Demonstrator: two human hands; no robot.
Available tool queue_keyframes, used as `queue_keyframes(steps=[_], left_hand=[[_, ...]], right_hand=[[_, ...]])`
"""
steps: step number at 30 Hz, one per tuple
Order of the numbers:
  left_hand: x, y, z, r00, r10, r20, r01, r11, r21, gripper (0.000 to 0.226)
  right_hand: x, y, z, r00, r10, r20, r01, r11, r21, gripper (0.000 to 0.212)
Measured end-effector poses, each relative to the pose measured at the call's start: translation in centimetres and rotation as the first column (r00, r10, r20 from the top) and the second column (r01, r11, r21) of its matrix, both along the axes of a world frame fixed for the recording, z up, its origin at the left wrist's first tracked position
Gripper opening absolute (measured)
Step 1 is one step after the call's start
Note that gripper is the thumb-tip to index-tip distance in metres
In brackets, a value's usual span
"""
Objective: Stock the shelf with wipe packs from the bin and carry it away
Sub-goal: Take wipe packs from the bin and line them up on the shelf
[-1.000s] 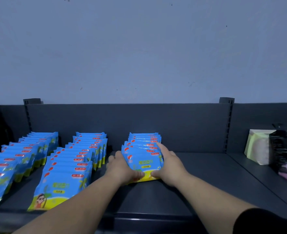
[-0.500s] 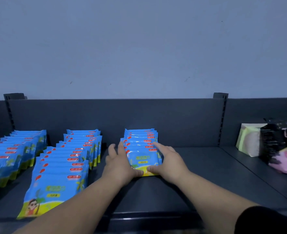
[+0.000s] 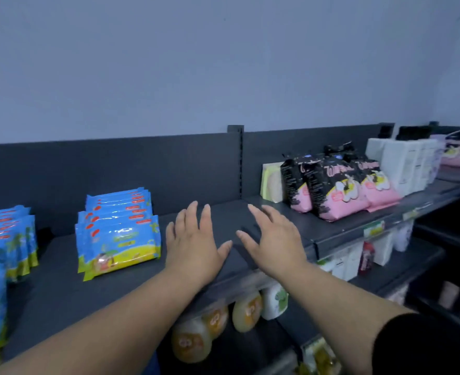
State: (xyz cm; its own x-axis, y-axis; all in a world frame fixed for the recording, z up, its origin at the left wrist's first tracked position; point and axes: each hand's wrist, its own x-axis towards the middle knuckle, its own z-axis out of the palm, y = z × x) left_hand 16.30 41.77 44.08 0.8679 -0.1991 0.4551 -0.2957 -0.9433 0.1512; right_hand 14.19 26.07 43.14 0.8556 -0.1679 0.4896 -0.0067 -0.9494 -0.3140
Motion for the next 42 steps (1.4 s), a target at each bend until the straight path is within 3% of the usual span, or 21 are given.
queue_keyframes(steps=[7, 20, 30, 35, 42], left_hand=[[-5.5, -12.4, -0.8, 0.97, -0.235, -0.053, 0.237, 0.971, 0.04, 0.078], [-20.6, -37.2, -11.5, 0.849, -0.46, -0.259, 0.497, 0.863, 0.096, 0.073], [-22.9, -40.9, -26.4, 0.74, -0.474, -0.476, 0.594, 0.793, 0.133, 0.074], [-22.0, -39.4, -34.9, 0.708, -0.386, -0.591, 0.596, 0.776, 0.207, 0.074], [-20.1, -38.0, -44.7, 0.57, -0.254, -0.782, 0.643, 0.73, 0.231, 0.082]], right_hand=[[-8.9, -12.1, -1.3, 0.973, -0.23, -0.02, 0.23, 0.973, 0.005, 0.065], [-30.3, -34.2, -11.5, 0.83, -0.488, -0.271, 0.516, 0.856, 0.039, 0.065], [-36.8, -38.6, -25.8, 0.693, -0.454, -0.56, 0.613, 0.78, 0.126, 0.063], [-37.1, -37.1, -34.3, 0.626, -0.395, -0.673, 0.643, 0.749, 0.159, 0.062], [-34.1, -34.3, -44.5, 0.582, -0.217, -0.784, 0.613, 0.75, 0.248, 0.061]])
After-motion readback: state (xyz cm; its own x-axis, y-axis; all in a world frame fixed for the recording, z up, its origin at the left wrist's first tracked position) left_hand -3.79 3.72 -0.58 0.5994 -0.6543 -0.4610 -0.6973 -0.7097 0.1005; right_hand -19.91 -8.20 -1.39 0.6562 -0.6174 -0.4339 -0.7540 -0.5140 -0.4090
